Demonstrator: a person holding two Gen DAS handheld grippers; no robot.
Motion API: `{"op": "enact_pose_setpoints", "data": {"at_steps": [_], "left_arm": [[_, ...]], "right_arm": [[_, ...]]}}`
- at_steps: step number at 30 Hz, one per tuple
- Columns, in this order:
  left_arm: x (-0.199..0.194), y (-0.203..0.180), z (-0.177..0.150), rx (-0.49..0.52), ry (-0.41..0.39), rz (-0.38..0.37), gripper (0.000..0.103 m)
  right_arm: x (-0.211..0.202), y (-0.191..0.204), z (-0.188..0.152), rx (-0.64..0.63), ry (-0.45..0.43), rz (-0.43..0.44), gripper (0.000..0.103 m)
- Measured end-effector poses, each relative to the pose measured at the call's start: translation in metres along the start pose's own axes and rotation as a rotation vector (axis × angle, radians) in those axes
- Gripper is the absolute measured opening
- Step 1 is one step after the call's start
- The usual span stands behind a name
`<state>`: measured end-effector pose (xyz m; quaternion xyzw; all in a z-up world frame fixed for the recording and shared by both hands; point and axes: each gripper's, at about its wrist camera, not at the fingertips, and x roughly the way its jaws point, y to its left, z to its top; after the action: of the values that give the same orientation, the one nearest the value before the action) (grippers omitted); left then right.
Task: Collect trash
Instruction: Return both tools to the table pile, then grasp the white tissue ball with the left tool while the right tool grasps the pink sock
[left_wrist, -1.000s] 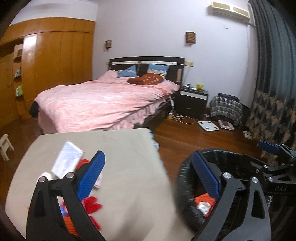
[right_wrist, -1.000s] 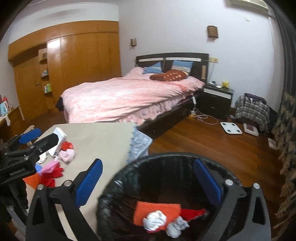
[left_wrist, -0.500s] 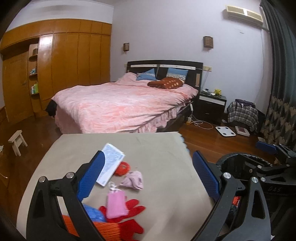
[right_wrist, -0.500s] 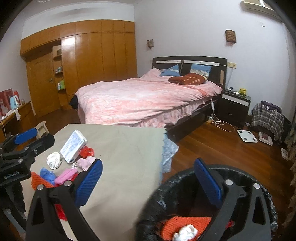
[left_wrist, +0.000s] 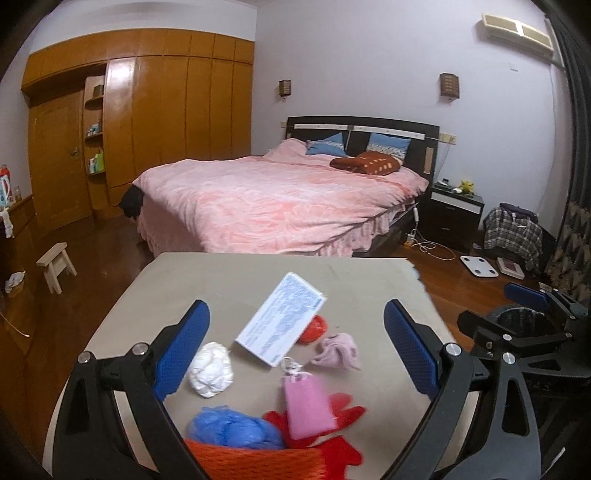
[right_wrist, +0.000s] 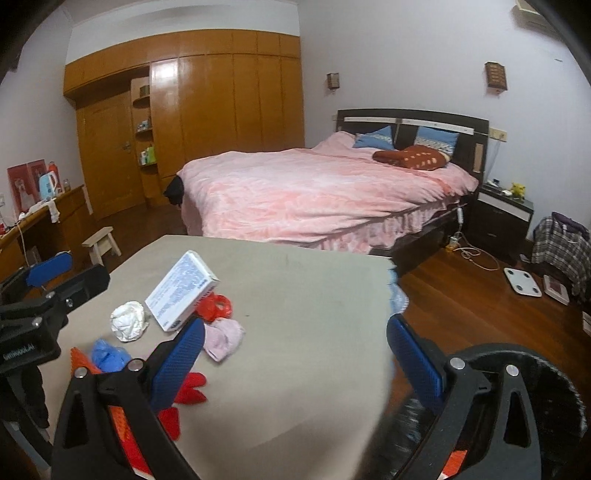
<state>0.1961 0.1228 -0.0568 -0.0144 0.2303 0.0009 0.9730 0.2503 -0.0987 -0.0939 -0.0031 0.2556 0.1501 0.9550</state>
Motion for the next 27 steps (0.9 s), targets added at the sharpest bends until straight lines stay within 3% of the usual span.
{"op": "enact_pose_setpoints", "data": {"at_steps": [6, 13, 18, 27], "left_arm": [[0.022, 0.045, -0.011, -0.028, 0.028, 0.078, 0.093], [0.048, 0.085, -0.023, -0.041, 0.086, 0.121, 0.092], [0.071, 0.095, -0.034, -0.059, 0.150, 0.106, 0.081], [0.100, 0.106, -0.055, -0.101, 0.250, 0.055, 0.076]], "right_arm": [[0.039, 0.029, -0.007, -0.048, 0.053, 0.046, 0.095], [0.079, 0.052, -0.021, -0.046, 0.139, 0.096, 0.083], [0.099, 0.062, -0.023, -0.054, 0.167, 0.098, 0.080], [0.125, 0.070, -0.026, -0.050, 0.226, 0.086, 0.079]]}}
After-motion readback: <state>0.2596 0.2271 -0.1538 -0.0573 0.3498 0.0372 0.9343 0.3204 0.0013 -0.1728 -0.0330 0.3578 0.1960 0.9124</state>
